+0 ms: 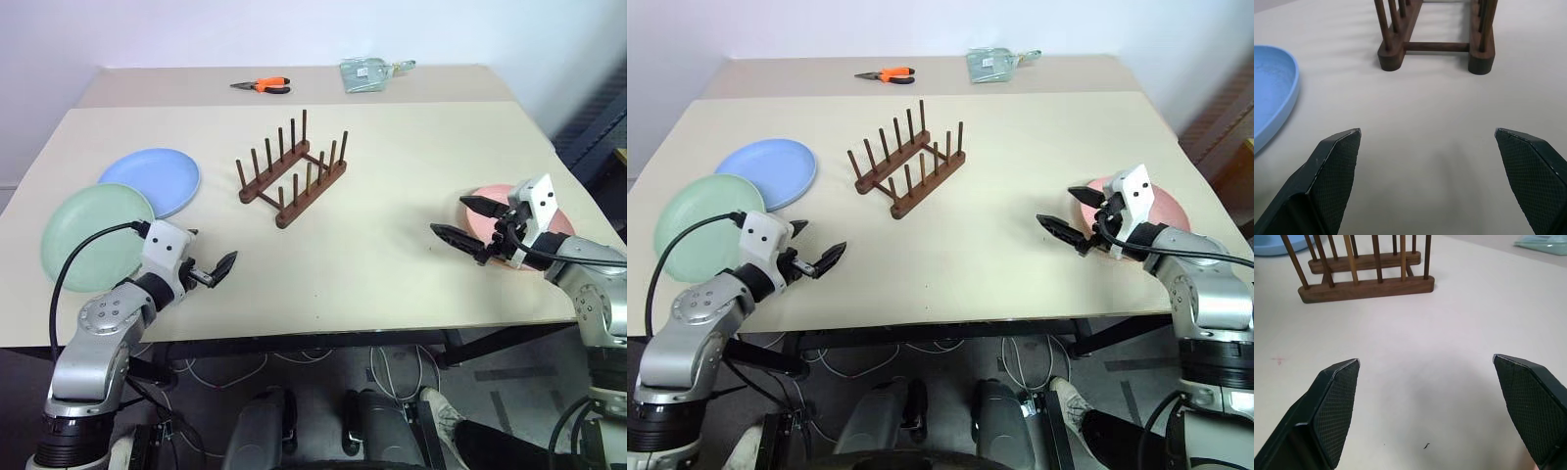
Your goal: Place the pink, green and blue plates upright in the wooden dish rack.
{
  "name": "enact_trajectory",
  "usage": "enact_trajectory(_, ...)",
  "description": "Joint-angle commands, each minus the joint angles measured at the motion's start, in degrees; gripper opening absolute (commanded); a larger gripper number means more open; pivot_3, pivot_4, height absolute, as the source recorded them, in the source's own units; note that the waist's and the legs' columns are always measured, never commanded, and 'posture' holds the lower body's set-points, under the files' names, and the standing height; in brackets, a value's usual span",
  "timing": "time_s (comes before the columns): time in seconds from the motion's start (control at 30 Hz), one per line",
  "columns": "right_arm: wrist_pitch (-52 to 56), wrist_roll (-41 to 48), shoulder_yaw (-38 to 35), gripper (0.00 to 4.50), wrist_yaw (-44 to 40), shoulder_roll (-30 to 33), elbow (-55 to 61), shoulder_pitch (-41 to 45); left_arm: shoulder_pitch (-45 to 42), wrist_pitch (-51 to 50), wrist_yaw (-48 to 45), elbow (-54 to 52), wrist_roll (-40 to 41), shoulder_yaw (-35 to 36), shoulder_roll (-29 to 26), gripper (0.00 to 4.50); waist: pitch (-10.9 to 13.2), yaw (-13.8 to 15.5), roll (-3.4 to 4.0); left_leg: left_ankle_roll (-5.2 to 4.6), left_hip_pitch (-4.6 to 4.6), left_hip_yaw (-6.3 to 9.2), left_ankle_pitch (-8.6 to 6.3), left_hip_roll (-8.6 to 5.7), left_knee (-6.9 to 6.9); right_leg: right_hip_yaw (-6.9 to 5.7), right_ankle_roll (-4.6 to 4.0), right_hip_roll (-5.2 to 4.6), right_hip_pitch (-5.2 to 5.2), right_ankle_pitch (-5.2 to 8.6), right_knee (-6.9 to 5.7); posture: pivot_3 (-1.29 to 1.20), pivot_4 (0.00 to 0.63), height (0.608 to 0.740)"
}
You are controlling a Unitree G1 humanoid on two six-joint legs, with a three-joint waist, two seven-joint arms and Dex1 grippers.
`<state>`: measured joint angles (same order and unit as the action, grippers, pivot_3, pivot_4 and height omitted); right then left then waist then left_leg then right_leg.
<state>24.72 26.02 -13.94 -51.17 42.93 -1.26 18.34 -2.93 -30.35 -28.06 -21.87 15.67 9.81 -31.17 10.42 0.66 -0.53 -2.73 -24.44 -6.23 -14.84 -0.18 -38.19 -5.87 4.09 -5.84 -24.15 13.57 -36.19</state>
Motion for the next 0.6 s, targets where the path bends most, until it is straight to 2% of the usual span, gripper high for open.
enact_trajectory(0.03, -0.52, 0.12, -0.46, 4.46, 0.16, 0.53, 2.71, 0.12, -0.67, 1.9, 0.2, -0.25, -0.57, -0.28, 0.13, 4.5, 0.0, 0.0, 0.0, 0.0, 0.0, 0.0, 0.0, 0.0, 0.0, 0.0, 0.0, 0.0, 0.0, 0.0, 0.0, 0.0, 0.15, 0.74)
enact_trajectory(0.33, -0.52, -0.23, 2.94, 4.46, 0.46, -1.13, 4.77, 1.3, -0.5, 3.16, 0.58, 0.32, -1.49, -1.04, 0.79, 4.5, 0.0, 0.0, 0.0, 0.0, 0.0, 0.0, 0.0, 0.0, 0.0, 0.0, 0.0, 0.0, 0.0, 0.0, 0.0, 0.0, 0.15, 0.74)
enact_trajectory(0.6, 3.78, 2.18, 6.47, 4.46, 0.95, -3.82, 11.23, -1.41, -1.03, 2.06, 0.39, 0.48, -0.97, -2.94, 2.23, 4.5, 0.0, 0.06, -0.01, 0.0, 0.0, 0.01, 0.0, 0.0, 0.0, 0.0, 0.0, -0.01, 0.0, 0.0, 0.0, 0.0, 0.15, 0.74)
